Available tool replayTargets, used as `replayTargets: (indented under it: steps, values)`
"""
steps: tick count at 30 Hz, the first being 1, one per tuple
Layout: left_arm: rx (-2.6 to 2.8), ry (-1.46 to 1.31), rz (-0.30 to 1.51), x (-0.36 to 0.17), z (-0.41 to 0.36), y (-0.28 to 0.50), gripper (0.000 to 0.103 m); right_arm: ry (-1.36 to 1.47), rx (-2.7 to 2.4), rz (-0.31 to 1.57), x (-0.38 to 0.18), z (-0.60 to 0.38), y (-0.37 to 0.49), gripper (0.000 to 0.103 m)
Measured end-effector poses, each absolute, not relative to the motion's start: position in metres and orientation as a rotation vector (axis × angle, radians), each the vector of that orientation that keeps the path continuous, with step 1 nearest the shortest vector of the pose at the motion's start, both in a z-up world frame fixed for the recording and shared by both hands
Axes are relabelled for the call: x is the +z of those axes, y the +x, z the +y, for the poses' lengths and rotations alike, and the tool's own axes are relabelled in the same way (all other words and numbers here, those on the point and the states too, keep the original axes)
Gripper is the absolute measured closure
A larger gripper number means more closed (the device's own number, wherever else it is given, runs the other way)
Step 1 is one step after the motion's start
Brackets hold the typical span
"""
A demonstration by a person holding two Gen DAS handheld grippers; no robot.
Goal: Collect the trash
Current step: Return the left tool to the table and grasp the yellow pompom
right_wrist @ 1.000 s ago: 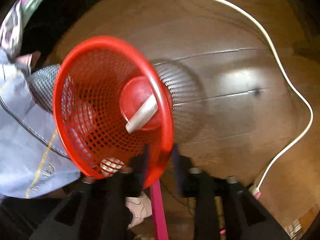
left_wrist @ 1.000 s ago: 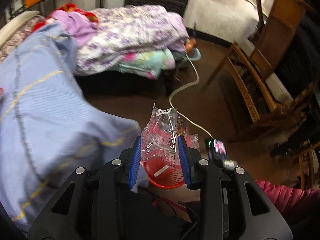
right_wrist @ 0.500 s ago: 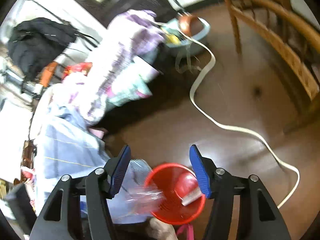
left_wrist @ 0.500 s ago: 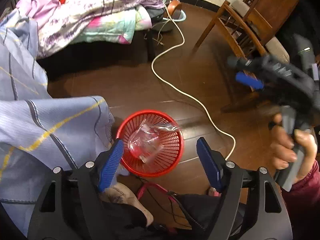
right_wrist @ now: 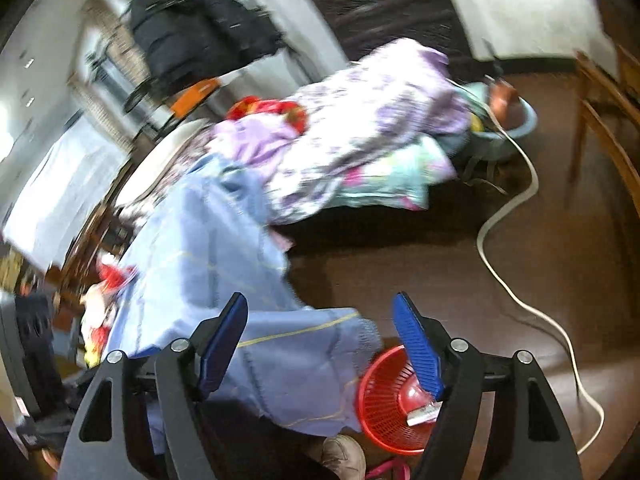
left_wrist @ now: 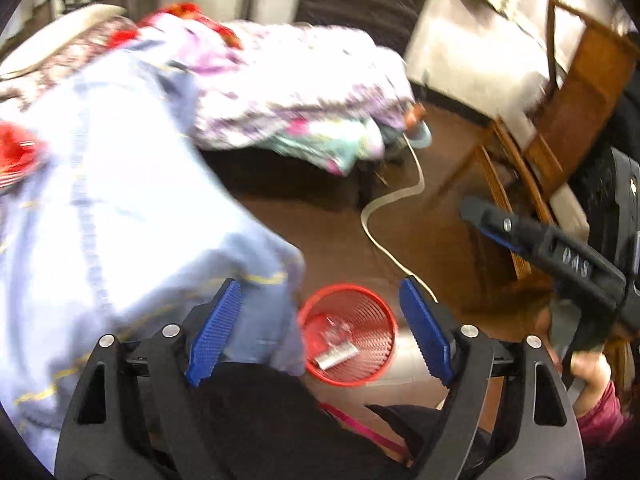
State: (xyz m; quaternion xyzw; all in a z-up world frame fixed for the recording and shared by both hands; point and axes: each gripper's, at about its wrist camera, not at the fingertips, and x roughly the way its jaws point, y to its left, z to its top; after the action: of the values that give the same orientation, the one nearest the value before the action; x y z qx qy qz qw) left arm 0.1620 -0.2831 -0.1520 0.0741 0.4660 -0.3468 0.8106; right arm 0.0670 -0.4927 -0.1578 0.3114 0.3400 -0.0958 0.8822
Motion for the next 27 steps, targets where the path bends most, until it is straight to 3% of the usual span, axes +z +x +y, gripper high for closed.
replayTargets:
  steps: [11, 21, 27]
  values:
    - [-0.434, -0.005, 0.840, -0.113, -0.134, 0.178, 0.016, 0.383, 0.026, 0.666, -0.094, -0.352, 0.106, 0.018]
    - [-0.087, -0.125, 0.813, -0.127, 0.039, 0.218, 0.015, 0.298, 0.135, 0.714, -0.095, -0.263, 0.126, 0.017]
    - [-0.086, -0.118, 0.807, -0.138, 0.059, 0.244, 0.017, 0.253, 0.140, 0.763, -0.102, -0.241, 0.136, 0.017]
